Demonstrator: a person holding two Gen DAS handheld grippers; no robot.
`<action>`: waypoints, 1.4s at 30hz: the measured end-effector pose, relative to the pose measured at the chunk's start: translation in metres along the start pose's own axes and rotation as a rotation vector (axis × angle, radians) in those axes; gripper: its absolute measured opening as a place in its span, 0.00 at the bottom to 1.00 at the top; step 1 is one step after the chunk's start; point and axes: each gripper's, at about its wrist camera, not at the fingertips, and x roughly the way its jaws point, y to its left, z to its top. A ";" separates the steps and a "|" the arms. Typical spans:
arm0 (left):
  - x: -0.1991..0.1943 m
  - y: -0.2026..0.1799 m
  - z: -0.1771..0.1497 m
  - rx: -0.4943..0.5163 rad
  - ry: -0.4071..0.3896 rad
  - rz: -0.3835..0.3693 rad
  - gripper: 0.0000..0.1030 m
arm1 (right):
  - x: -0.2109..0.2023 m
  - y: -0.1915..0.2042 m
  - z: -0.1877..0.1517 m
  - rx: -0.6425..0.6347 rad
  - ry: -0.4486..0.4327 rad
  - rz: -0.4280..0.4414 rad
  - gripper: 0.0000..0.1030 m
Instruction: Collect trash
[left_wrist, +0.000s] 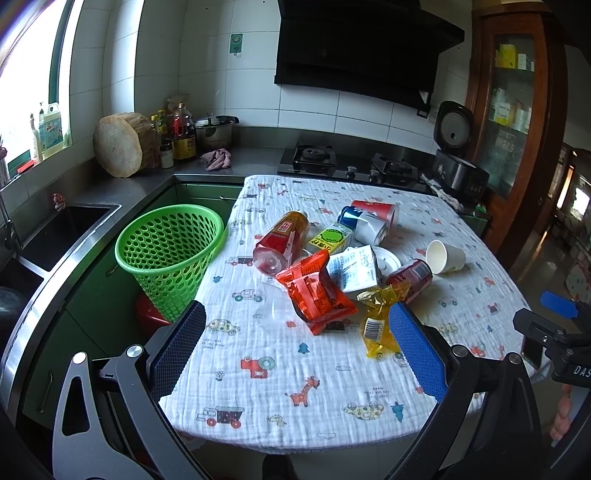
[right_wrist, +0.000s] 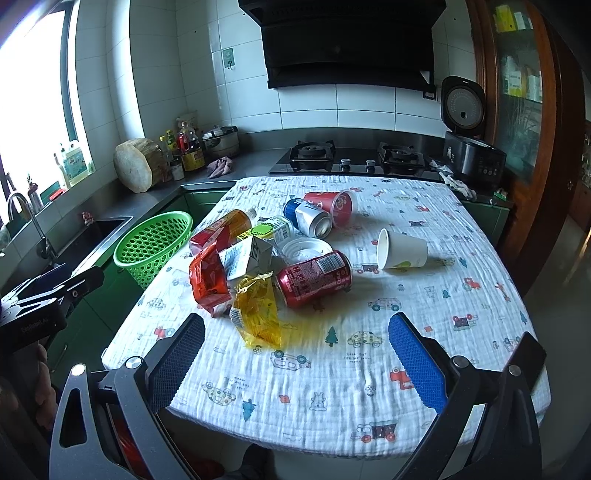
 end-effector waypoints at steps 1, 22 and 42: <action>-0.001 0.001 0.001 0.000 0.000 0.000 0.95 | 0.001 0.000 0.000 0.000 0.000 0.000 0.94; 0.024 0.007 0.008 0.009 0.039 -0.003 0.95 | 0.024 -0.024 0.005 0.029 0.013 -0.009 0.94; 0.105 0.017 0.016 0.015 0.180 -0.074 0.94 | 0.097 -0.078 0.033 0.092 0.079 -0.097 0.93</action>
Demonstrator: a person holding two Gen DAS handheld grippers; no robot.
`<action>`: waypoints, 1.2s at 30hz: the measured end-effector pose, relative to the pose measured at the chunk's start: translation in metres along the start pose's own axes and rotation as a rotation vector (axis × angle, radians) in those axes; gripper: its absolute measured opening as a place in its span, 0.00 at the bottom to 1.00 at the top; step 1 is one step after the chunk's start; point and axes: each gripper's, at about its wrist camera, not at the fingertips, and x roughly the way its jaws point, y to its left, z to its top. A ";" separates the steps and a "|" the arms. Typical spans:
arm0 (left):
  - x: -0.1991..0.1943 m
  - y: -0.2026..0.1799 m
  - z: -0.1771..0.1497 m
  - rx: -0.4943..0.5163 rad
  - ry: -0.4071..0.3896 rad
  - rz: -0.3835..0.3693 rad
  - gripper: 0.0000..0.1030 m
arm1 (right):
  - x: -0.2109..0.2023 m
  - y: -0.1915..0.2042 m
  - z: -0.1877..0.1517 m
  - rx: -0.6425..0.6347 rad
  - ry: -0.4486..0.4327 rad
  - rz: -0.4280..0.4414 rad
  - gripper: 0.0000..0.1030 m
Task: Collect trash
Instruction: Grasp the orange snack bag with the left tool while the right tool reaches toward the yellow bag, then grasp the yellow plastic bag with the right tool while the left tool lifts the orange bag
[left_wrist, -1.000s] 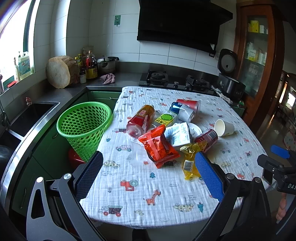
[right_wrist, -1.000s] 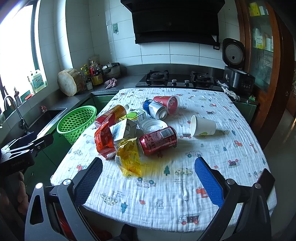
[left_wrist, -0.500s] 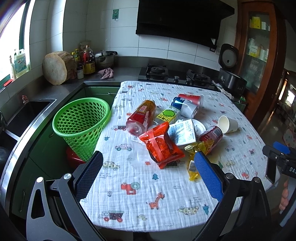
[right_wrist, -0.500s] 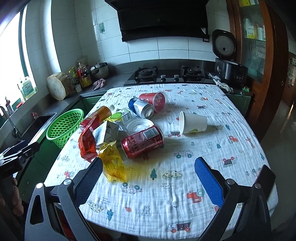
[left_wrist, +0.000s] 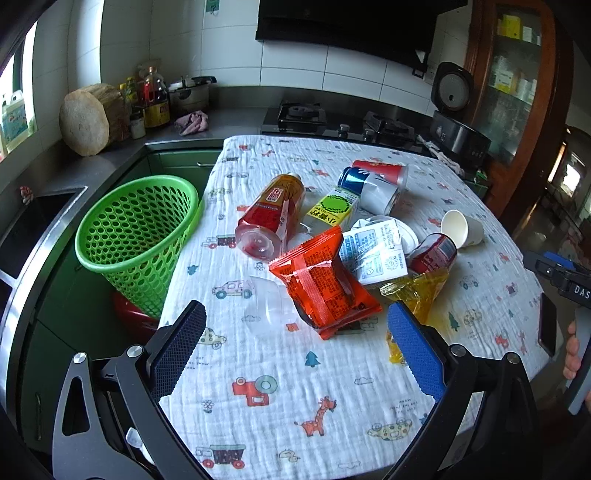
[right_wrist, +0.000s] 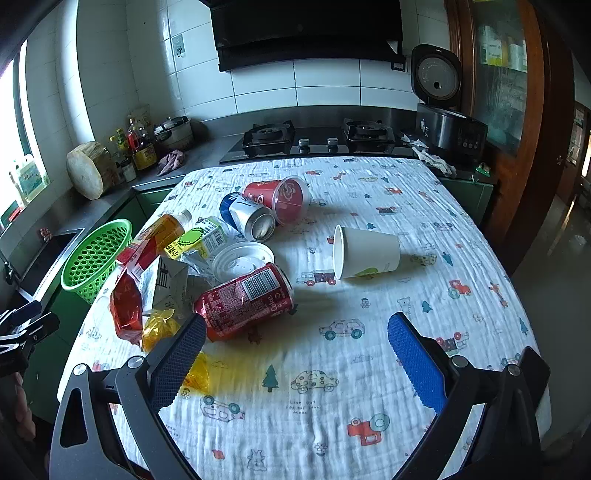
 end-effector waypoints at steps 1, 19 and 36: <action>0.007 0.004 0.002 -0.025 0.018 -0.016 0.94 | 0.003 0.000 0.001 0.002 0.003 -0.003 0.93; 0.125 0.017 0.019 -0.236 0.239 -0.189 0.93 | 0.022 0.046 -0.008 -0.032 0.066 0.147 0.92; 0.115 0.028 0.016 -0.240 0.188 -0.257 0.39 | 0.049 0.094 -0.033 -0.118 0.138 0.254 0.79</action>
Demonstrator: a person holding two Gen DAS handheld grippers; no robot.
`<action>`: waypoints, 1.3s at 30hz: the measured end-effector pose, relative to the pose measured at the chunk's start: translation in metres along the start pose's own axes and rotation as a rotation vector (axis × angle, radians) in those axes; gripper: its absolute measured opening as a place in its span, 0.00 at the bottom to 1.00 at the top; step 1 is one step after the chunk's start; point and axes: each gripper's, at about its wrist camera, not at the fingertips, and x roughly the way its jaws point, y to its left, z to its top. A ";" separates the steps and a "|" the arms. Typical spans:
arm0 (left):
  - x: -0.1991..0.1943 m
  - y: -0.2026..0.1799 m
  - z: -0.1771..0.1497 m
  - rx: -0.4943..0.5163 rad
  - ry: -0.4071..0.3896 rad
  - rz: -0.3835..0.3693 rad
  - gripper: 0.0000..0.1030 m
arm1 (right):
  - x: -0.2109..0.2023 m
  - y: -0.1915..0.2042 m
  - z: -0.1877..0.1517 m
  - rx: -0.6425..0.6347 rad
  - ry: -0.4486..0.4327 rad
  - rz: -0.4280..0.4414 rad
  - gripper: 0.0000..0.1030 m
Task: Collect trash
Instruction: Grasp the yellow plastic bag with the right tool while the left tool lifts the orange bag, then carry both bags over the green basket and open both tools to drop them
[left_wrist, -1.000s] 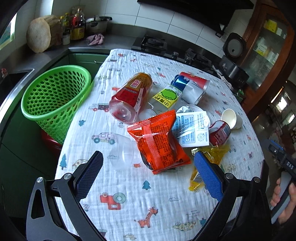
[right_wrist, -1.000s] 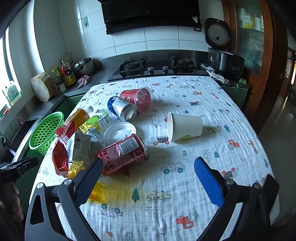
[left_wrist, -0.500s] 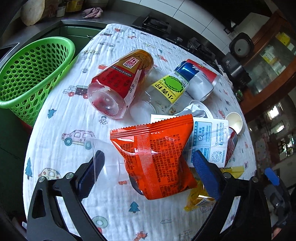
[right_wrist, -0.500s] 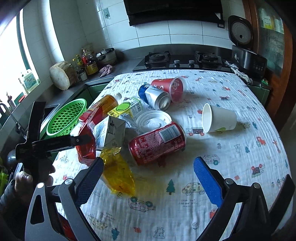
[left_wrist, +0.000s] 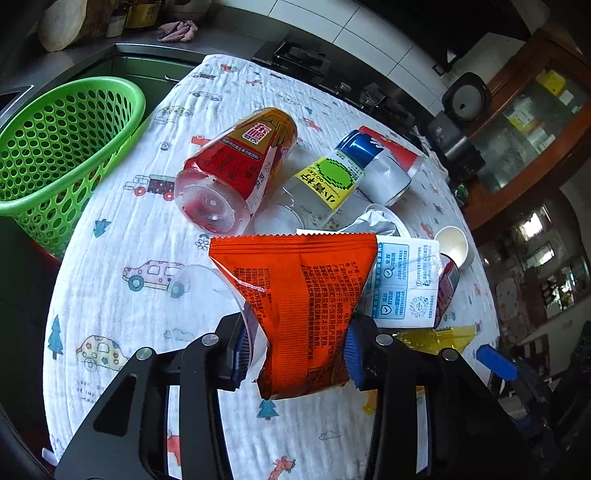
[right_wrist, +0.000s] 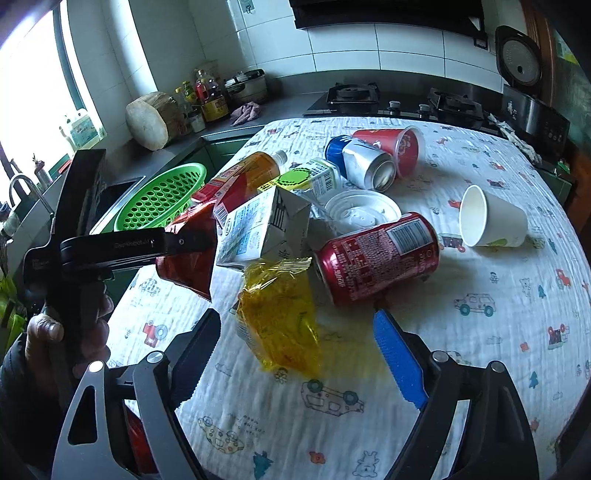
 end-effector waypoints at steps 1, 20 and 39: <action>-0.004 0.001 0.000 0.002 -0.007 0.001 0.39 | 0.003 0.002 0.000 -0.002 0.001 0.004 0.78; -0.089 0.051 0.034 0.011 -0.175 0.101 0.39 | 0.046 0.014 0.006 -0.029 0.047 -0.013 0.41; -0.068 0.179 0.147 -0.012 -0.205 0.350 0.40 | -0.002 0.055 0.066 -0.054 -0.034 0.080 0.39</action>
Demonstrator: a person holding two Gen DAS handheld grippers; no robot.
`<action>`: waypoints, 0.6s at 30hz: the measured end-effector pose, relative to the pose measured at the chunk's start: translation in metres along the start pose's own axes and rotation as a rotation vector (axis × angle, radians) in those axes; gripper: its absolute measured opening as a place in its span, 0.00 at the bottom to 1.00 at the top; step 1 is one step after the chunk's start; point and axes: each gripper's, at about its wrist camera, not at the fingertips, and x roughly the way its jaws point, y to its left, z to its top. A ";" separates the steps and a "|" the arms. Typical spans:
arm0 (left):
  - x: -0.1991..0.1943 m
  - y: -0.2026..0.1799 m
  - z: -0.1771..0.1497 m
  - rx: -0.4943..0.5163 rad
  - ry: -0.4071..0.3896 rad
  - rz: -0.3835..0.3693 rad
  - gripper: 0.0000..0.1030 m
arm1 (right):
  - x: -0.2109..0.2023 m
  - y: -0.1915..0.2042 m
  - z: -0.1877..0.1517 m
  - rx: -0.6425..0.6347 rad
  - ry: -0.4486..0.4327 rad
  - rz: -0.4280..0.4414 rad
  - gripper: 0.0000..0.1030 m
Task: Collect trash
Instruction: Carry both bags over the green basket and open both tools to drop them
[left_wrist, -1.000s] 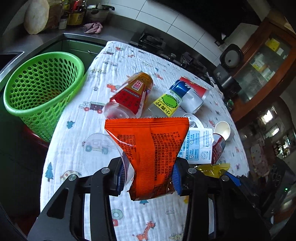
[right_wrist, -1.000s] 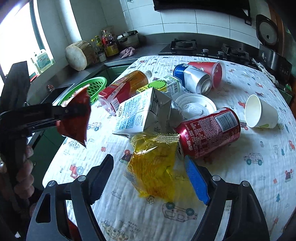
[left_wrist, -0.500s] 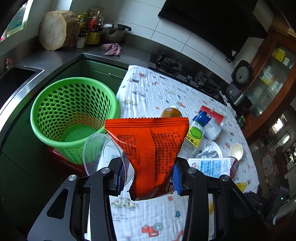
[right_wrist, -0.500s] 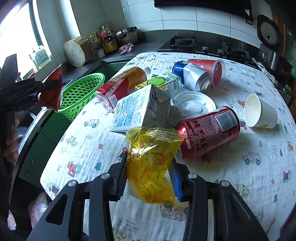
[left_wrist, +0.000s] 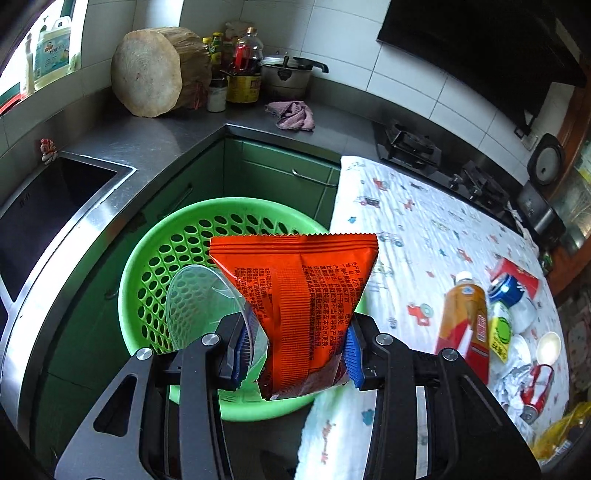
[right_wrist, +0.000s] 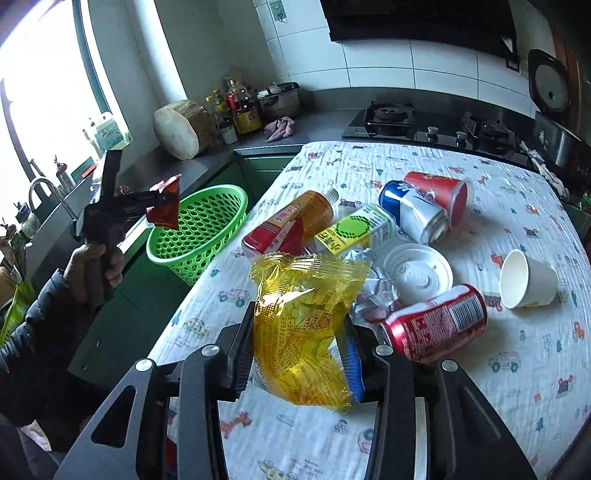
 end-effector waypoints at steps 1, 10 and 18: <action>0.008 0.004 0.002 -0.003 0.018 0.002 0.40 | 0.003 0.004 0.006 -0.004 -0.002 0.006 0.39; 0.054 0.041 0.001 -0.029 0.104 0.034 0.51 | 0.047 0.041 0.064 -0.054 0.007 0.097 0.39; 0.056 0.061 -0.011 -0.064 0.113 0.030 0.70 | 0.097 0.082 0.114 -0.131 0.019 0.177 0.40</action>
